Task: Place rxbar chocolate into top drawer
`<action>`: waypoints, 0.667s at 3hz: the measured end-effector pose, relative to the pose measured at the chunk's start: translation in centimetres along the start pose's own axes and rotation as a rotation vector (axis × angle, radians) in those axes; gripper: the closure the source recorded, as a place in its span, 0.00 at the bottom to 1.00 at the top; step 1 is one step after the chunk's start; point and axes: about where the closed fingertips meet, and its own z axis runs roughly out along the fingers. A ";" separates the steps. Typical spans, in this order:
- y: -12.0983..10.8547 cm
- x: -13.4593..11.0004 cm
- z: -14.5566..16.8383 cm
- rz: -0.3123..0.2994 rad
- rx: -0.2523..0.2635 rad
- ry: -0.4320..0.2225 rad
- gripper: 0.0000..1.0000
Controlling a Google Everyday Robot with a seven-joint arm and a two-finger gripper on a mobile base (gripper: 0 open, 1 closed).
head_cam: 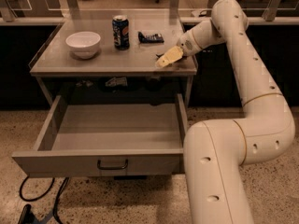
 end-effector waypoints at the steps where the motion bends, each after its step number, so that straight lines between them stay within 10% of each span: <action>1: 0.0 0.0 0.0 0.000 0.000 0.000 0.00; 2: 0.0 0.0 0.0 0.000 0.000 0.000 0.19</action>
Offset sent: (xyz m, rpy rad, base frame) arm 0.0000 0.0000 0.0000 0.0000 0.0000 0.0000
